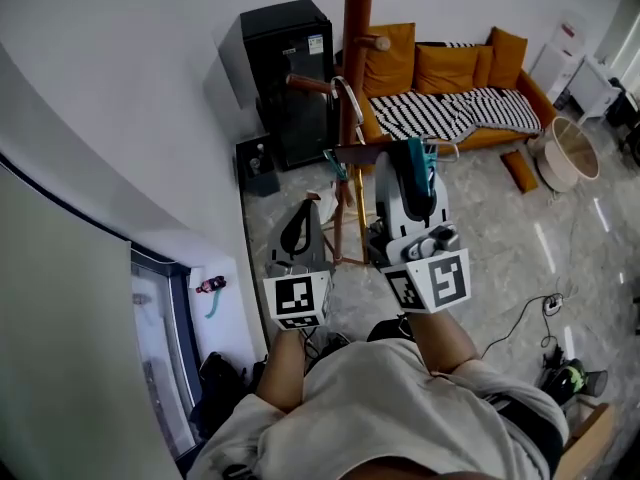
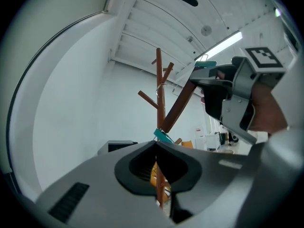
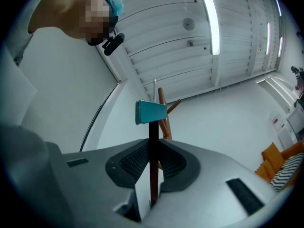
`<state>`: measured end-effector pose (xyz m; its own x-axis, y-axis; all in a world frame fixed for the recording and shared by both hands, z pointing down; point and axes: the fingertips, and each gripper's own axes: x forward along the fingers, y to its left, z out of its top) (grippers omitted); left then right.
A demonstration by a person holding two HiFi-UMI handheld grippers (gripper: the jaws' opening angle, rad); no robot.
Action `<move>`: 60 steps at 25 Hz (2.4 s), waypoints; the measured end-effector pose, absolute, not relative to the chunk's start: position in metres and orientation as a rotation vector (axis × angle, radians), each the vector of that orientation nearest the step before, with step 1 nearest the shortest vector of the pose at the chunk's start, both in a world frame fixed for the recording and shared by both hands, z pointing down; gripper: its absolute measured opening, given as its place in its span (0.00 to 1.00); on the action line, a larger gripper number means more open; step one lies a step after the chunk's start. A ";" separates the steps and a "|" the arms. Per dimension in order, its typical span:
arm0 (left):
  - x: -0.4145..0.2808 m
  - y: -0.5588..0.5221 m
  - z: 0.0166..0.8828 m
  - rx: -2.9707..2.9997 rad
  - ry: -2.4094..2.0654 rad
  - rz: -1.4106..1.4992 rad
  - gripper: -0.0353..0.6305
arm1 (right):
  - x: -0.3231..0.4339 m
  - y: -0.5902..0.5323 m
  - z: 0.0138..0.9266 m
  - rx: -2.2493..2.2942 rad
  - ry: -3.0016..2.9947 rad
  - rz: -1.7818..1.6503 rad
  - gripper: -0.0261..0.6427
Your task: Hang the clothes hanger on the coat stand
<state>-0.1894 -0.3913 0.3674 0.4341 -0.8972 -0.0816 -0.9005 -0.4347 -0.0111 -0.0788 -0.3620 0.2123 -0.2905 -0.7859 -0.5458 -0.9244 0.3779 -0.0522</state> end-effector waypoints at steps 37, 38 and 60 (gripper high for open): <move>-0.169 -0.446 0.386 -2.678 1.632 0.042 0.07 | -0.075 -0.422 0.248 -1.518 2.193 0.327 0.12; -0.169 -0.446 0.388 -2.679 1.634 0.037 0.07 | -0.075 -0.421 0.249 -1.520 2.193 0.332 0.12; -0.165 -0.448 0.403 -2.708 1.615 -0.010 0.07 | -0.079 -0.407 0.272 -1.544 2.253 0.368 0.12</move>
